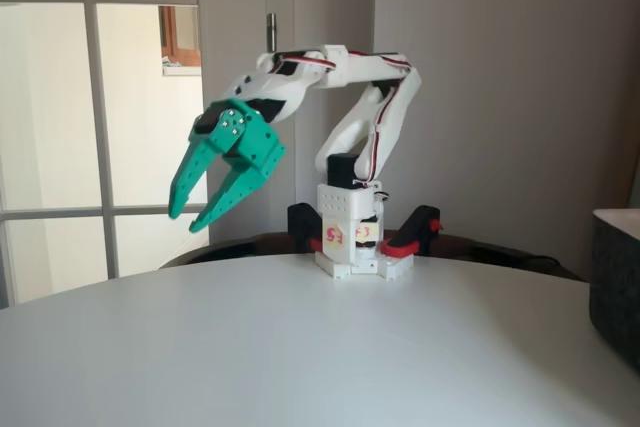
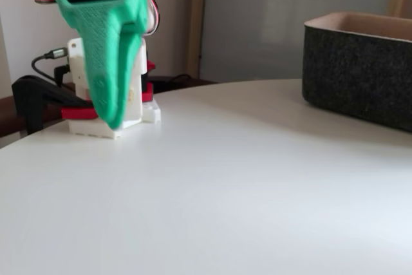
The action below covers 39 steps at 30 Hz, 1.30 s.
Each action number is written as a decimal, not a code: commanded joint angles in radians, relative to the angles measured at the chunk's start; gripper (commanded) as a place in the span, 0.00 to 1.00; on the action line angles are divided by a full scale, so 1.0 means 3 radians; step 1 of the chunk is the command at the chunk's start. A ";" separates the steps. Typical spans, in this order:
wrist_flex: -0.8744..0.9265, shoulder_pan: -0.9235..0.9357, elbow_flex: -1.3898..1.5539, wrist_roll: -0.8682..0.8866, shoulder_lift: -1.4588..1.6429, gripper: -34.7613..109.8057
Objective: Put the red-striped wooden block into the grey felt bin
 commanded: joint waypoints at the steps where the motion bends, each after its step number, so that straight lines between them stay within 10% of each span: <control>1: -0.0026 0.0102 0.0445 0.0020 0.0619 0.27; 39: -0.0031 0.0251 0.2122 0.0215 0.1657 0.24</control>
